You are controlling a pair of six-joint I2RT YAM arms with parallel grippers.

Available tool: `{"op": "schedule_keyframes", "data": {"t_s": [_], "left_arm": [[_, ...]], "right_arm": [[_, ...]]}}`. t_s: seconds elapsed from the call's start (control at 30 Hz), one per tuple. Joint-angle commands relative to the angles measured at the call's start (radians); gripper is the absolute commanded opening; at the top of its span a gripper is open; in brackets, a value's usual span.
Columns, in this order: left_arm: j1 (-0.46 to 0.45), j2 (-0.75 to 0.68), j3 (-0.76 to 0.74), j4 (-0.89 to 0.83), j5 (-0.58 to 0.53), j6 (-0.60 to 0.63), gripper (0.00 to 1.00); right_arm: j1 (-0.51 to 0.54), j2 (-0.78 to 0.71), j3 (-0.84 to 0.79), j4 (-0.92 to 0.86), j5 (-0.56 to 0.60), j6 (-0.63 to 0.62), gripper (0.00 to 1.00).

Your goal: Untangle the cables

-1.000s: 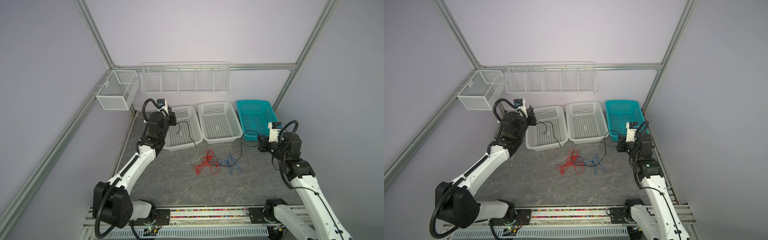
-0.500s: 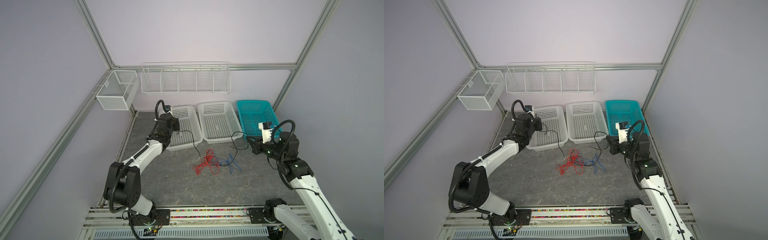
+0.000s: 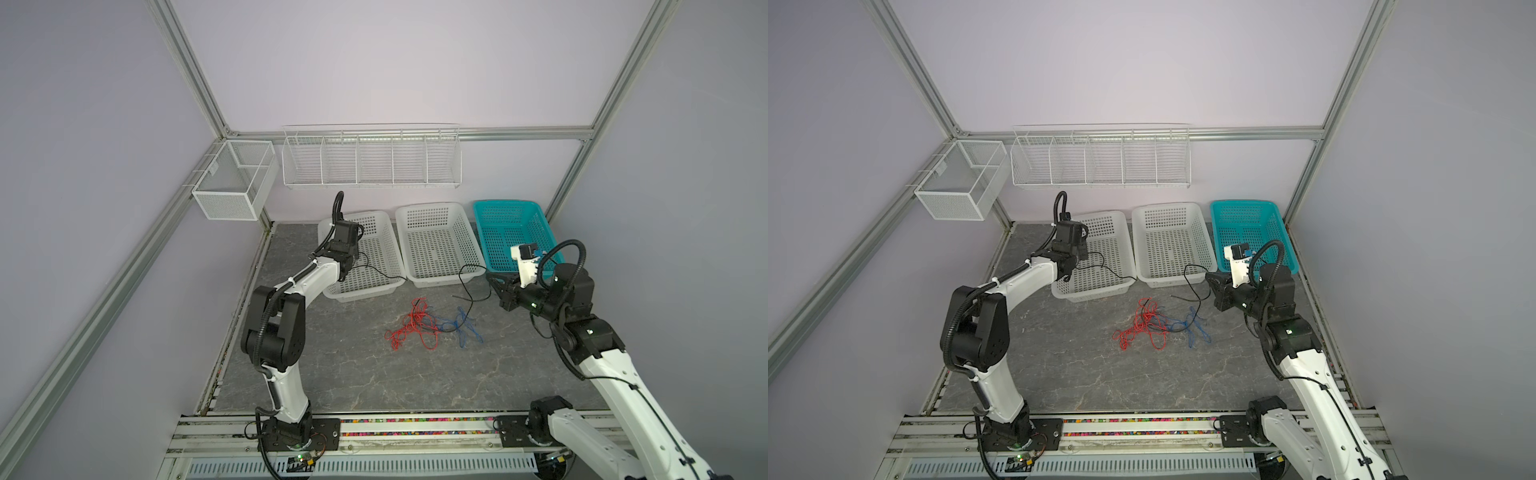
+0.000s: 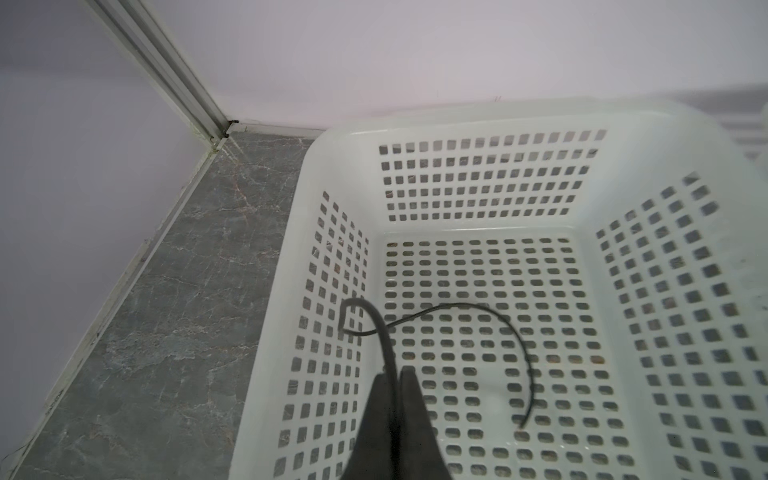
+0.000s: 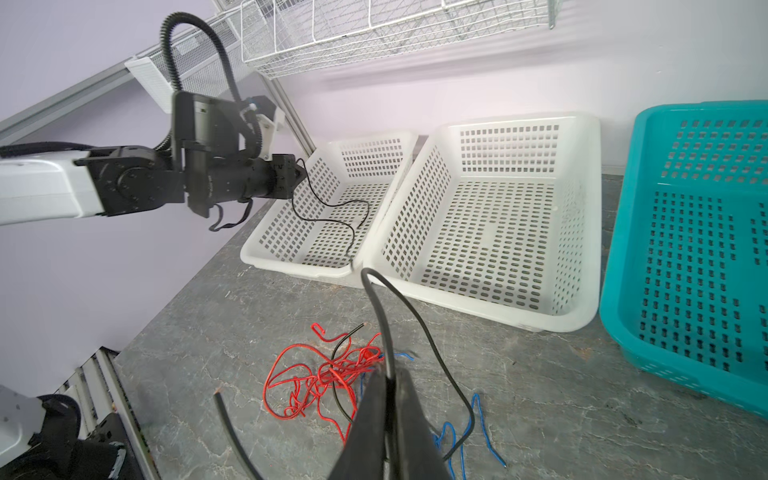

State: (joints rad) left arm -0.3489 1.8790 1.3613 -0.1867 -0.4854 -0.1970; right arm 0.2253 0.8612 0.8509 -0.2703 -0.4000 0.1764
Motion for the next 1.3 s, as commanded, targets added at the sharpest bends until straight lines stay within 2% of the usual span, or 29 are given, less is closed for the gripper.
{"op": "schedule_keyframes", "data": {"t_s": [0.0, 0.03, 0.07, 0.13, 0.17, 0.23, 0.27, 0.33, 0.57, 0.8, 1.03, 1.1, 1.27], "left_arm": [[-0.011, 0.045, 0.069, -0.094, -0.116, 0.020, 0.00], [-0.020, 0.056, 0.085, -0.107, -0.145, 0.035, 0.00], [-0.029, 0.066, 0.096, -0.112, -0.165, 0.060, 0.04], [-0.045, 0.069, 0.095, -0.099, -0.176, 0.094, 0.29], [-0.054, 0.062, 0.089, -0.083, -0.175, 0.108, 0.45], [-0.072, 0.040, 0.071, -0.049, -0.159, 0.136, 0.67], [-0.080, 0.028, 0.064, -0.038, -0.142, 0.145, 0.83], [-0.092, 0.007, 0.066, -0.040, -0.106, 0.149, 0.97], [-0.131, -0.141, 0.006, -0.012, 0.043, 0.151, 0.99], [-0.141, -0.352, -0.174, 0.135, 0.409, 0.138, 0.99], [-0.185, -0.432, -0.302, 0.295, 0.725, 0.066, 0.99], [-0.234, -0.429, -0.331, 0.351, 0.769, 0.064, 0.99], [-0.368, -0.397, -0.379, 0.471, 0.780, 0.093, 0.99]], "right_arm": [[0.011, 0.007, 0.010, 0.016, 0.013, -0.002, 0.10], [0.012, 0.011, 0.010, 0.017, 0.015, -0.001, 0.10], [0.016, 0.015, 0.011, 0.018, 0.015, 0.000, 0.10], [0.023, 0.023, 0.010, 0.023, 0.015, 0.001, 0.10], [0.027, 0.027, 0.011, 0.026, 0.015, 0.001, 0.10], [0.036, 0.031, 0.014, 0.031, 0.016, 0.002, 0.10], [0.039, 0.035, 0.015, 0.034, 0.015, 0.001, 0.10], [0.047, 0.038, 0.020, 0.035, 0.015, 0.000, 0.10], [0.070, 0.039, 0.022, 0.047, -0.009, 0.000, 0.10], [0.082, 0.038, 0.089, 0.095, -0.027, 0.002, 0.09], [0.107, 0.068, 0.138, 0.148, -0.039, 0.014, 0.09], [0.117, 0.074, 0.147, 0.174, -0.037, 0.017, 0.09], [0.136, 0.093, 0.180, 0.193, -0.026, 0.014, 0.09]]}}
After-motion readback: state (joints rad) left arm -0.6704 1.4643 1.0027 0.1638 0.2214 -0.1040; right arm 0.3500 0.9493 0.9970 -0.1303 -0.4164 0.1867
